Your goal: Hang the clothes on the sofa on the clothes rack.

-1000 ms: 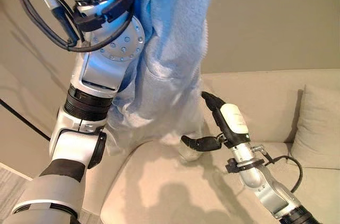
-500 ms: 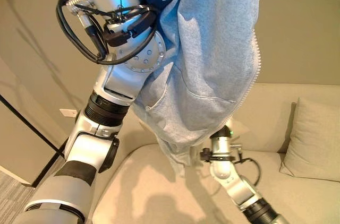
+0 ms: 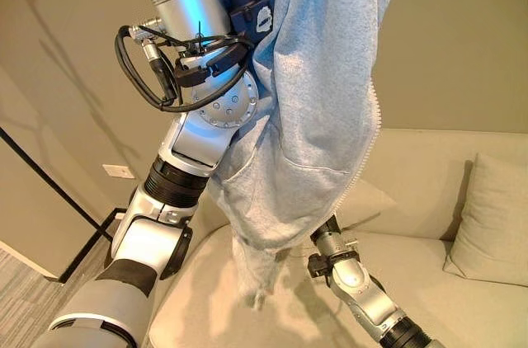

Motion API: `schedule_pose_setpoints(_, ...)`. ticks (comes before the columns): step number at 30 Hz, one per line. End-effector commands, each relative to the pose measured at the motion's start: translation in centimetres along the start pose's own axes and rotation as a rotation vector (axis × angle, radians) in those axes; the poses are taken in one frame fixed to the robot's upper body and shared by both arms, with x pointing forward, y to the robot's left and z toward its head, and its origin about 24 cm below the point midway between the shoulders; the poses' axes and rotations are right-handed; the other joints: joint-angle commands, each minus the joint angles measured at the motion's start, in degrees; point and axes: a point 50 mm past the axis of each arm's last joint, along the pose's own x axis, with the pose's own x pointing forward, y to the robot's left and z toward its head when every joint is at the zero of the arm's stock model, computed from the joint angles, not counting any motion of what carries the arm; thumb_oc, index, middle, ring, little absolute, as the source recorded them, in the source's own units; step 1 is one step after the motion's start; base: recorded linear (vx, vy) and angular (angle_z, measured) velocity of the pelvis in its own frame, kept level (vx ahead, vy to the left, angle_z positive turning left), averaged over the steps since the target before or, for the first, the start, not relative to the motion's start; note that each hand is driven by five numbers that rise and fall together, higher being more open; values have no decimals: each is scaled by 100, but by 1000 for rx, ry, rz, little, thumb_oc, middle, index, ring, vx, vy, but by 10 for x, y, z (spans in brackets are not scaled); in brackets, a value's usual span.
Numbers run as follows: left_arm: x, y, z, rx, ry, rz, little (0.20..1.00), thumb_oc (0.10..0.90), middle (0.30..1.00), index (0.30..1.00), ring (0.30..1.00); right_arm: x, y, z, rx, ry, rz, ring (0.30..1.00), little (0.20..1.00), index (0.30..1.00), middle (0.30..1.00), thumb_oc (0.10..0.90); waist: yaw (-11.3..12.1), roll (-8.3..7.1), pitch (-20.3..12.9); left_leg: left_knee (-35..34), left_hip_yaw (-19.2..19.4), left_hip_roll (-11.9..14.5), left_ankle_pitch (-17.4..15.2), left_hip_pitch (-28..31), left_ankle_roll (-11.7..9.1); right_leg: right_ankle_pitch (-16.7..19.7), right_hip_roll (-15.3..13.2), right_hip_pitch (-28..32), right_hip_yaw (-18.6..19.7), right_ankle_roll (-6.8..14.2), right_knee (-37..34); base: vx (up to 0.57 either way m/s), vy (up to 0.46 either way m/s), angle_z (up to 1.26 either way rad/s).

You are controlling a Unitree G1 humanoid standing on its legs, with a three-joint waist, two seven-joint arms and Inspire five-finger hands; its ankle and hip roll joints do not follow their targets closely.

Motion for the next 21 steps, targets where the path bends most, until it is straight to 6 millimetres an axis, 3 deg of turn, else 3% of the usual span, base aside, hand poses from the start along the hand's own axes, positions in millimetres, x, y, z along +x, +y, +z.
schedule_pose_setpoints(1,31,-2,7,-34,-60,52,300,400,300,300,300,23,10,45,200,-230,19,300,300,300,300,400,5,-56,-105,46,35,59,-695,357,-243,1330,-589,-208,114,360,344,-98,0,11)
schedule_pose_setpoints(2,24,-5,5,-85,-26,54,300,400,300,300,300,23,2,43,326,-209,58,300,300,300,300,400,-190,-74,35,46,-26,168,-616,332,-218,546,-99,-613,1083,47,883,-134,-7,5)
schedule_pose_setpoints(3,21,-6,3,-95,-5,45,300,400,300,300,300,22,-4,44,393,-216,89,300,300,300,300,400,-226,-73,53,46,-30,213,-577,308,-231,124,220,-815,1506,-68,1157,-222,-39,9)
schedule_pose_setpoints(5,18,-4,-5,-87,29,30,300,400,300,300,300,14,-16,48,569,-259,145,300,300,300,300,400,-361,-94,75,46,-94,285,-364,170,-256,-457,1016,-1064,2105,-277,1552,-143,-74,3)
schedule_pose_setpoints(7,16,2,-13,-61,63,31,300,400,300,300,300,7,-18,49,736,-297,169,300,300,300,300,400,-409,-156,77,46,-196,267,-262,64,-280,-642,1467,-1186,2397,-468,1614,-81,-73,27)
schedule_pose_setpoints(9,11,15,-23,-10,104,41,300,400,300,300,300,-1,-22,49,883,-354,129,300,300,300,300,400,-391,-267,83,46,-305,173,-195,51,-285,-658,1531,-1097,2303,-583,1423,-76,-92,59)
schedule_pose_setpoints(12,-2,39,-32,48,144,61,300,400,300,300,300,-10,-27,40,1034,-385,10,300,300,300,300,400,-309,-327,21,46,-455,175,-75,-120,-387,-418,1648,-708,2270,-544,484,-97,-133,71)
schedule_pose_setpoints(16,-29,81,-37,131,210,90,300,400,300,300,300,-31,-36,26,997,-349,-181,300,300,300,300,400,-171,-365,-191,46,-557,231,5,-315,-434,-164,1661,-372,2055,-538,-420,-76,-65,29)
schedule_pose_setpoints(18,-40,95,-32,138,224,103,300,400,300,300,300,-32,-40,22,945,-328,-265,300,300,300,300,400,-88,-391,-233,46,-596,245,55,-370,-459,-84,1654,-303,1966,-540,-587,-131,-3,21)
schedule_pose_setpoints(19,-57,118,-20,122,251,138,300,400,300,300,300,-21,-56,35,850,-369,-394,300,300,300,300,400,115,-411,-235,46,-651,249,123,-434,-472,3,1596,-280,1850,-544,-720,-164,68,11)
schedule_pose_setpoints(21,-66,124,-14,85,267,175,300,400,300,300,300,-14,-69,53,872,-474,-442,300,300,300,300,400,217,-418,-142,46,-650,272,242,-536,-547,21,1526,-301,1743,-540,-720,-202,159,28)
